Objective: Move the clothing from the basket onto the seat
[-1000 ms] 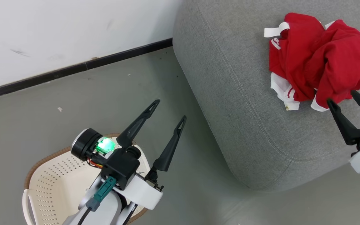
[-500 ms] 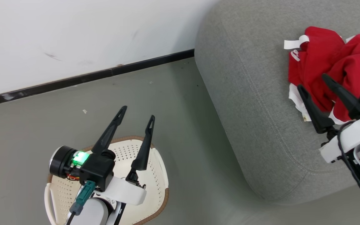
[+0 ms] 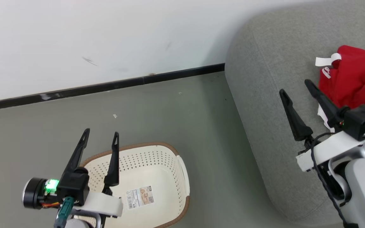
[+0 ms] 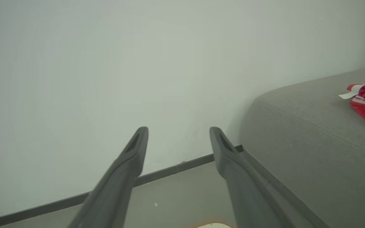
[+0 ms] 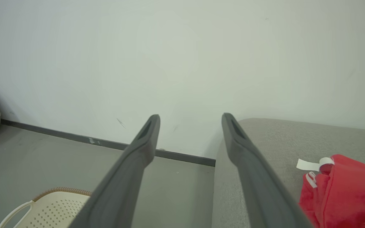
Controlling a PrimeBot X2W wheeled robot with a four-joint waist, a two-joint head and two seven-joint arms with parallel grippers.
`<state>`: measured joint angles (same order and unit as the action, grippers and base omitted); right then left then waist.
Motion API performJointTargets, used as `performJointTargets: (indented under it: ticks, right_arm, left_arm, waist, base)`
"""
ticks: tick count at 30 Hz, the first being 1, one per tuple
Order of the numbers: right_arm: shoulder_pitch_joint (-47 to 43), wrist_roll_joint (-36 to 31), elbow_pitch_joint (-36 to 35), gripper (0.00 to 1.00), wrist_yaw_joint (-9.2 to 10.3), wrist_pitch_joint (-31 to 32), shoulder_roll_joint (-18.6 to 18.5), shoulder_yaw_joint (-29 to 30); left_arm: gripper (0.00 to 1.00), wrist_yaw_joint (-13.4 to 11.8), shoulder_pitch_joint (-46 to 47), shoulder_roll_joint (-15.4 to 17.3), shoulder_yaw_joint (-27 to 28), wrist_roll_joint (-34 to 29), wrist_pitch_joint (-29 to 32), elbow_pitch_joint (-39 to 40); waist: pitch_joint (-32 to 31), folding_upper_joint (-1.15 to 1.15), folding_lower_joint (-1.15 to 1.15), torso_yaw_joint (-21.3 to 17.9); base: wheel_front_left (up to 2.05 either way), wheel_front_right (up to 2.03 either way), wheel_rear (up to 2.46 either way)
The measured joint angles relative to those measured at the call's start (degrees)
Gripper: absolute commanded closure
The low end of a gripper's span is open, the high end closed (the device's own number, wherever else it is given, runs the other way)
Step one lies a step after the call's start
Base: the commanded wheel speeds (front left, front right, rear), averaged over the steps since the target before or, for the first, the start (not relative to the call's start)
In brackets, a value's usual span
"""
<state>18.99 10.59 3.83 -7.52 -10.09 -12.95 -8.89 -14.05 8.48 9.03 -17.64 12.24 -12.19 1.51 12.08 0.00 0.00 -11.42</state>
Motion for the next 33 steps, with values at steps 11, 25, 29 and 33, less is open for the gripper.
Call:
performJointTargets:
  ticks: [11,25,29,33]
  right_arm:
    - [-6.5,-5.5,2.1,0.0,0.01,-1.8,5.8,2.9]
    - [-14.9,-10.4,2.5,0.0,0.01,-3.5,9.7,8.7]
    - [-17.0,-10.8,2.3,0.0,0.01,-3.5,10.3,9.5]
    - [-18.8,-11.2,1.9,0.0,0.01,-3.6,10.6,10.4]
  left_arm:
    - [0.0,-1.4,-4.0,0.6,1.9,0.3,-1.1,-2.9]
    - [0.0,-1.8,-8.4,2.4,3.3,0.4,-1.5,-5.5]
    - [0.0,-1.8,-9.3,2.5,3.6,0.8,-1.5,-6.2]
    - [0.0,-1.9,-9.4,2.3,4.1,2.0,-1.5,-6.4]
  waist:
    - [-3.4,0.0,0.0,4.0]
    - [-8.7,0.0,0.0,7.3]
    - [-10.1,0.0,0.0,7.8]
    - [-11.4,0.0,0.0,8.2]
  base:
    - [0.0,0.0,0.0]
    - [0.0,0.0,0.0]
    - [0.0,0.0,0.0]
    - [0.0,0.0,0.0]
